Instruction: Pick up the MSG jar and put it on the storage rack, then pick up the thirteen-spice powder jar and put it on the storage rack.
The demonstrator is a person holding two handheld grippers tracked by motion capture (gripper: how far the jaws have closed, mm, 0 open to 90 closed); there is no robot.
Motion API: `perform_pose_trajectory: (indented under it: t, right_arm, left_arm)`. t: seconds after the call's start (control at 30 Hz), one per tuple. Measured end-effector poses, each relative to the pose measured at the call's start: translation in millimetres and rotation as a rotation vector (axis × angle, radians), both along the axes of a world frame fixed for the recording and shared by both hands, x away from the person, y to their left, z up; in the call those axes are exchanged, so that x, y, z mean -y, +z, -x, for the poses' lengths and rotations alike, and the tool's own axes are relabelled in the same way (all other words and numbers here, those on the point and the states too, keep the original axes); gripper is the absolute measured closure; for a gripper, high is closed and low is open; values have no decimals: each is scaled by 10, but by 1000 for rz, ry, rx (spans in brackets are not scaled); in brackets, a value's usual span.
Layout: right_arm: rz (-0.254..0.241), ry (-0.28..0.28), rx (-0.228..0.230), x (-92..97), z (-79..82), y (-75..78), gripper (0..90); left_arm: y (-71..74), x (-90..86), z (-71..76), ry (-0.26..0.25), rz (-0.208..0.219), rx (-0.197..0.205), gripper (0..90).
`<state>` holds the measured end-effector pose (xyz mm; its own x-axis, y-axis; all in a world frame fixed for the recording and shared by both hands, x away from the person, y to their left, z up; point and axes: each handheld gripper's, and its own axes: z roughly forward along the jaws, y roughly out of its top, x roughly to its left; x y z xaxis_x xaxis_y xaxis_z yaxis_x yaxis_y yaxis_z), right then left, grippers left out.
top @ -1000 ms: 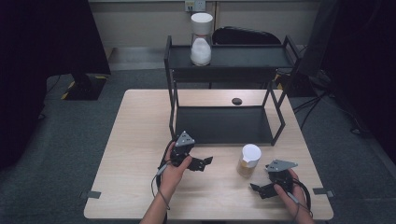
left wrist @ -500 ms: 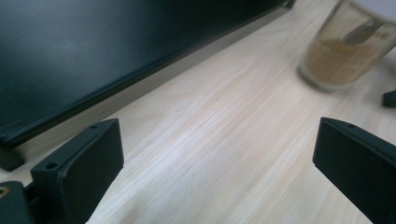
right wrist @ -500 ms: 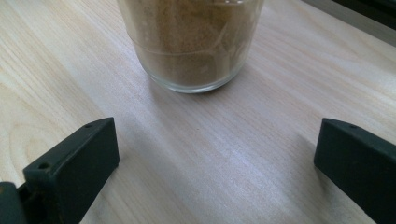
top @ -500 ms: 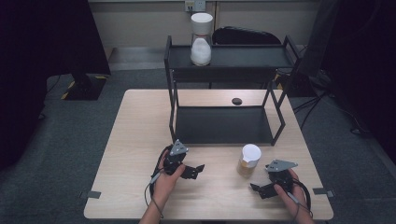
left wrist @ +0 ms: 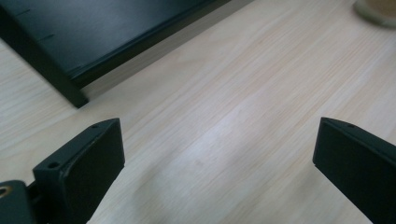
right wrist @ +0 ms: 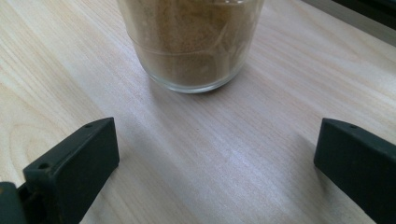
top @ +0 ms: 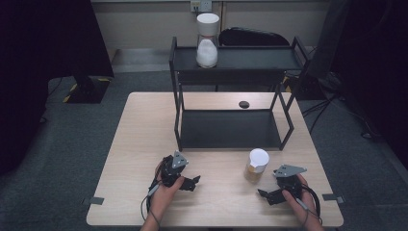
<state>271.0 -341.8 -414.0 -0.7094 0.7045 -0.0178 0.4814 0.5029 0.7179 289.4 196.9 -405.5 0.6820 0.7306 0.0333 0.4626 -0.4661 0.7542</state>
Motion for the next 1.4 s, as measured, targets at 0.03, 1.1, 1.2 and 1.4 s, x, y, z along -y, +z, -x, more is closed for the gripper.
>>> perform_pose_trajectory:
  t: [0.03,1.1,1.2,1.4]
  right_arm:
    - [0,0,0,0,0,0,0]
    - [1,0,0,-1,1,0,0]
    - [1,0,0,-1,0,0,0]
    - [1,0,0,-1,0,1,0]
  left_arm:
    - [-5,2,1,-2,-12,-4,15]
    - [-128,-114,-34,1,-5,-59,0]
    - [-128,-114,-34,1,-5,-59,0]
    - [-127,-114,-34,1,-5,-59,0]
